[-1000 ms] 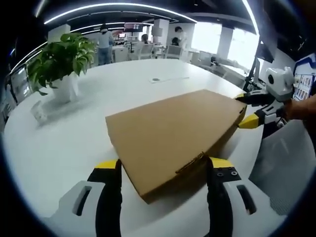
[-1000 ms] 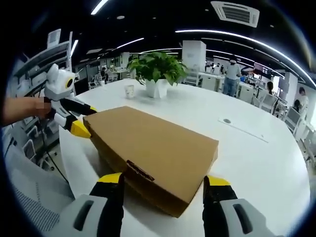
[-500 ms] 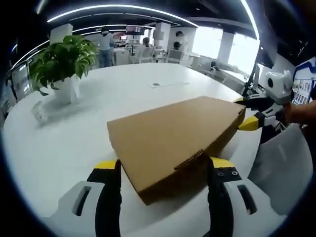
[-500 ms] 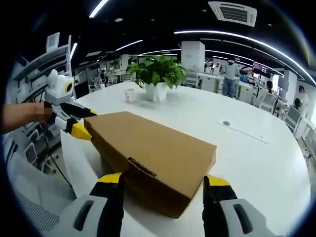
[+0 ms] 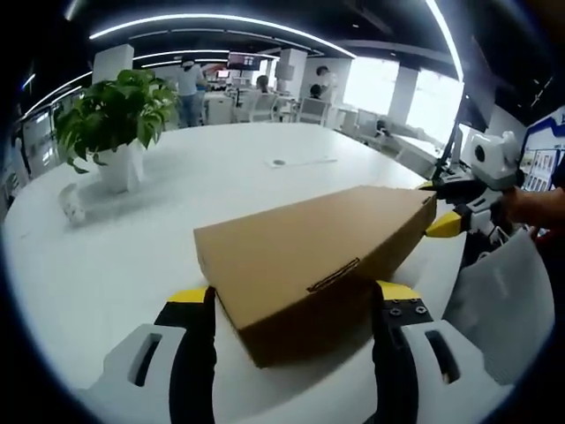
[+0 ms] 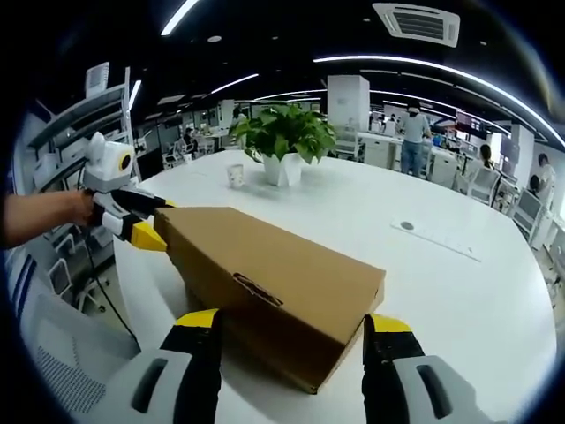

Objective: Operate the shoe box by opening the lid, removing the specified soft item, and placing it in the target area until the item is outside and the box remains undamaged.

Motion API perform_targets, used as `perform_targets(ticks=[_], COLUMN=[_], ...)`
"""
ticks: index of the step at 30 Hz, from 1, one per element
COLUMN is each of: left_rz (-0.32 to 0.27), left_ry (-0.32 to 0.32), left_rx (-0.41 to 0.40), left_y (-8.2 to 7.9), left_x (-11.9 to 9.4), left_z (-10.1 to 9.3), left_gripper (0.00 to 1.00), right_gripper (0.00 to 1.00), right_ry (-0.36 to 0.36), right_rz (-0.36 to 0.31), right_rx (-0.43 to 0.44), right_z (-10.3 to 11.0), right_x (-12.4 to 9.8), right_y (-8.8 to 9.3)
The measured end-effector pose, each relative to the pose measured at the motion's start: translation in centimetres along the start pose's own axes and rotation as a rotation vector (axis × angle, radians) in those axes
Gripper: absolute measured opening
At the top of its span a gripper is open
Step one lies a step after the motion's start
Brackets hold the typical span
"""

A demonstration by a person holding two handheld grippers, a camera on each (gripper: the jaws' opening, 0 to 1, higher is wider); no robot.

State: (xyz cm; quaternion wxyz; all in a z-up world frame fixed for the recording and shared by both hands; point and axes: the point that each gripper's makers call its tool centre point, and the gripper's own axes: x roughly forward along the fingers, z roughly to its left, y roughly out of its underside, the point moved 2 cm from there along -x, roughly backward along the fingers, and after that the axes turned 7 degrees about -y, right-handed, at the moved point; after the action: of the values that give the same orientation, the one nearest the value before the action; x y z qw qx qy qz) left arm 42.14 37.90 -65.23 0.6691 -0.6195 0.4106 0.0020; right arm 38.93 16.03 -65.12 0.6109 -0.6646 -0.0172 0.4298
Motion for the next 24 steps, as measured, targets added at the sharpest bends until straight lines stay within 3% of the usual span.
perform_targets(ticks=[24], left_rz=[-0.065], left_ry=[0.011], left_rx=[-0.008], left_y=[-1.7], left_x=[-0.3], left_z=[0.1], left_gripper=[0.74], right_gripper=[0.61], right_ry=[-0.001], right_rz=[-0.001], right_rx=[-0.043], right_z=[-0.4], right_x=[-0.2], right_y=[-1.3])
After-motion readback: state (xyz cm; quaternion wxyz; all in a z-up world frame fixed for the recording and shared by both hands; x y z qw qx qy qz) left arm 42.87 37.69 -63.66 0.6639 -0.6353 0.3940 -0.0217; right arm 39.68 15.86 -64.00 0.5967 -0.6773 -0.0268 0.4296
